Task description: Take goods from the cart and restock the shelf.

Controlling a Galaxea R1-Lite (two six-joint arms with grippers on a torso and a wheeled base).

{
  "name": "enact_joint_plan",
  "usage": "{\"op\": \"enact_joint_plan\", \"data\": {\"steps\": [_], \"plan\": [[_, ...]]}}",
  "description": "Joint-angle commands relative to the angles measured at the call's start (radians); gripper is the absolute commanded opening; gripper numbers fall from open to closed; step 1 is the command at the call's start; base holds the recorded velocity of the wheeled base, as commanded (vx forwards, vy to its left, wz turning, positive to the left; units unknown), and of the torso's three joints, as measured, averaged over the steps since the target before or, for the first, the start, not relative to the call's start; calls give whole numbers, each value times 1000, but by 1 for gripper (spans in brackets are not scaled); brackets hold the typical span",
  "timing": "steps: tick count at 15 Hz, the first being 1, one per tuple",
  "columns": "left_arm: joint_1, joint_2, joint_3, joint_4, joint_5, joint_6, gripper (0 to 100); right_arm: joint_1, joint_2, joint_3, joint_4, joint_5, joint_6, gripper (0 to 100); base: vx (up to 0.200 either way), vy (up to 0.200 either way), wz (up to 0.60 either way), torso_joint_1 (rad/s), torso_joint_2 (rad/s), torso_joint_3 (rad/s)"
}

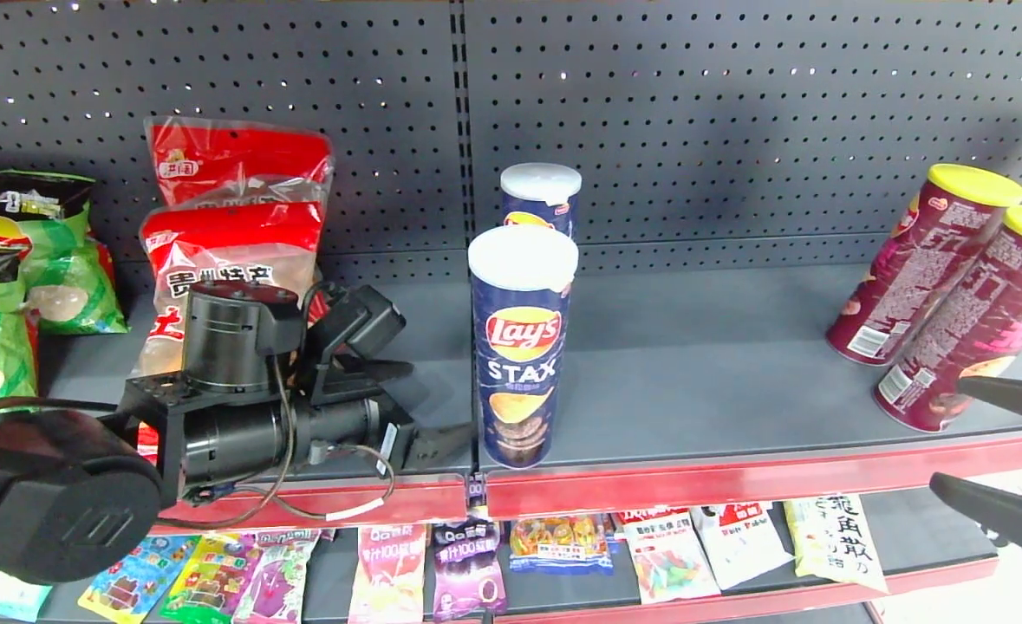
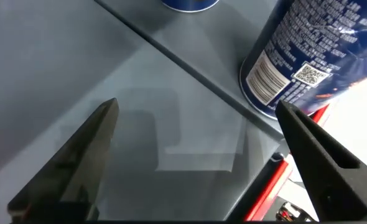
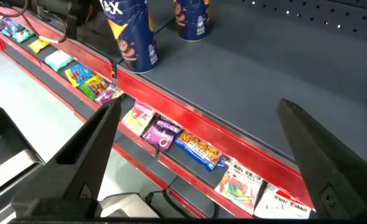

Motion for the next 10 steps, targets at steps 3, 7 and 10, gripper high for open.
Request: {"op": "enact_joint_plan", "data": {"steps": [3, 7, 10], "plan": [[-5, 16, -20, 0, 1, 0, 100, 0, 4, 3, -1, 1, 0, 100, 0, 0, 0, 0, 0, 0], [-13, 27, -34, 0, 7, 0, 100, 2, 6, 12, -1, 1, 0, 100, 0, 0, 0, 0, 0, 0], [-24, 37, -37, 0, 10, 0, 100, 2, 4, 12, -1, 1, 0, 100, 0, 0, 0, 0, 0, 0]]}}
